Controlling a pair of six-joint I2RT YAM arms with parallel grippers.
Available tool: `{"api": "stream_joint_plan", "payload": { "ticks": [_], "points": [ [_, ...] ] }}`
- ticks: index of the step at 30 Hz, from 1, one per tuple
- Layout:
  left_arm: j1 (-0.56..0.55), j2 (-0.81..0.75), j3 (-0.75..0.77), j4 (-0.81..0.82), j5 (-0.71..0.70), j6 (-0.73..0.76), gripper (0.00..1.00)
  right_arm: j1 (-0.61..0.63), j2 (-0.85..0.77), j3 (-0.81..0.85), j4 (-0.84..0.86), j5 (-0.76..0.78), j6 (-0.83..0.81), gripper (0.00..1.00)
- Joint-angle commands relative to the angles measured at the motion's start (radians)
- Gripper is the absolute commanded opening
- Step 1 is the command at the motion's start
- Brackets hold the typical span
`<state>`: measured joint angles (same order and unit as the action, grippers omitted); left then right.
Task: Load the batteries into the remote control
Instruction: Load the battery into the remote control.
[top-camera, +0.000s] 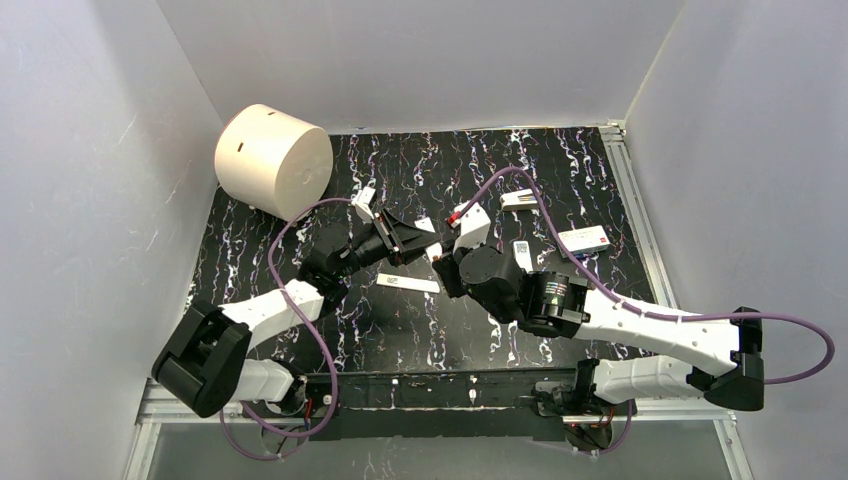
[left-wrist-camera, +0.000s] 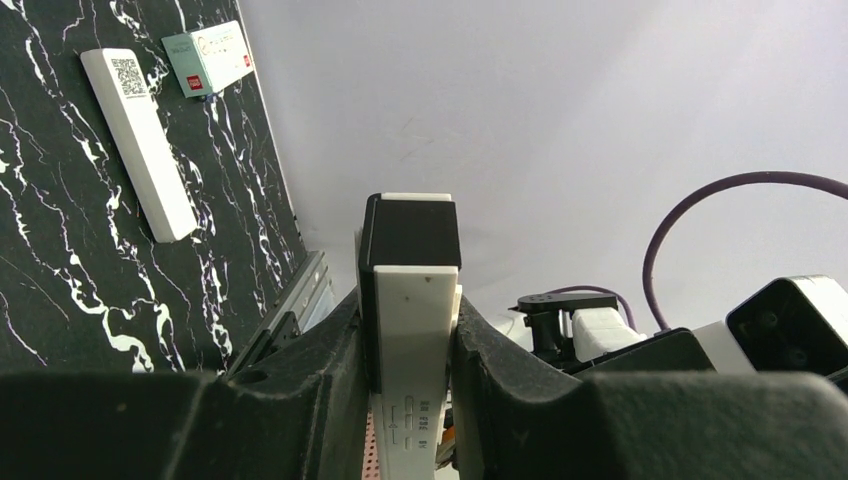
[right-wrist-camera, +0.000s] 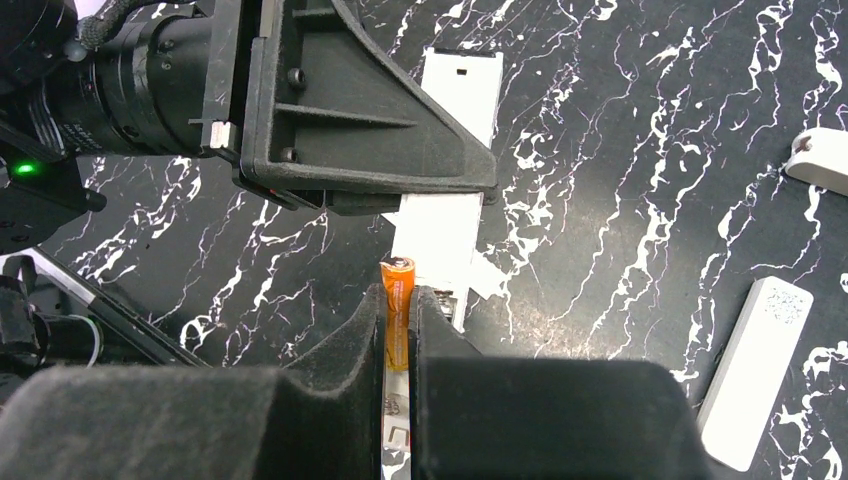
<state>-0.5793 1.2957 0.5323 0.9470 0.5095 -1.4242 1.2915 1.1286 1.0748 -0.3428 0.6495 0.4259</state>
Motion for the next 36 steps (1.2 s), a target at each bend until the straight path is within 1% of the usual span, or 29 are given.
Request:
{"api": "stream_joint_plan", "payload": {
  "ticks": [1, 4, 7, 10, 19, 22, 28, 32, 33, 35, 36],
  "points": [
    [-0.002, 0.003, 0.004, 0.081, -0.012, -0.041, 0.0, 0.005, -0.012, -0.013, 0.039, 0.039, 0.019, 0.13],
    [-0.002, 0.006, 0.002, 0.089, -0.015, -0.048, 0.0, 0.005, -0.012, -0.016, 0.033, 0.044, 0.019, 0.14],
    [-0.002, 0.003, 0.0, 0.091, -0.019, -0.049, 0.0, 0.005, -0.023, -0.025, 0.029, 0.042, 0.019, 0.23],
    [-0.002, 0.001, -0.002, 0.091, -0.023, -0.047, 0.0, 0.005, -0.044, -0.035, 0.032, 0.036, 0.019, 0.27],
    [-0.002, 0.0, -0.001, 0.091, -0.029, -0.04, 0.0, 0.004, -0.075, -0.036, 0.025, 0.021, 0.021, 0.3],
    [-0.002, 0.001, -0.002, 0.09, -0.027, -0.036, 0.0, 0.005, -0.08, -0.022, 0.024, 0.028, 0.025, 0.34],
    [-0.002, -0.002, -0.003, 0.091, -0.028, -0.015, 0.0, 0.005, -0.108, 0.005, 0.038, 0.031, 0.076, 0.51],
    [-0.002, -0.008, -0.003, 0.088, -0.032, 0.003, 0.0, 0.003, -0.132, 0.008, 0.048, 0.068, 0.194, 0.65],
    [-0.002, -0.011, -0.003, 0.085, -0.033, 0.008, 0.0, 0.003, -0.138, 0.004, 0.039, 0.089, 0.251, 0.71],
    [-0.002, -0.017, -0.004, 0.082, -0.038, 0.014, 0.0, 0.002, -0.153, -0.014, 0.038, 0.119, 0.349, 0.87],
    [-0.002, -0.021, -0.005, 0.08, -0.042, 0.017, 0.0, 0.001, -0.159, -0.025, 0.04, 0.13, 0.398, 0.92]
  ]
}}
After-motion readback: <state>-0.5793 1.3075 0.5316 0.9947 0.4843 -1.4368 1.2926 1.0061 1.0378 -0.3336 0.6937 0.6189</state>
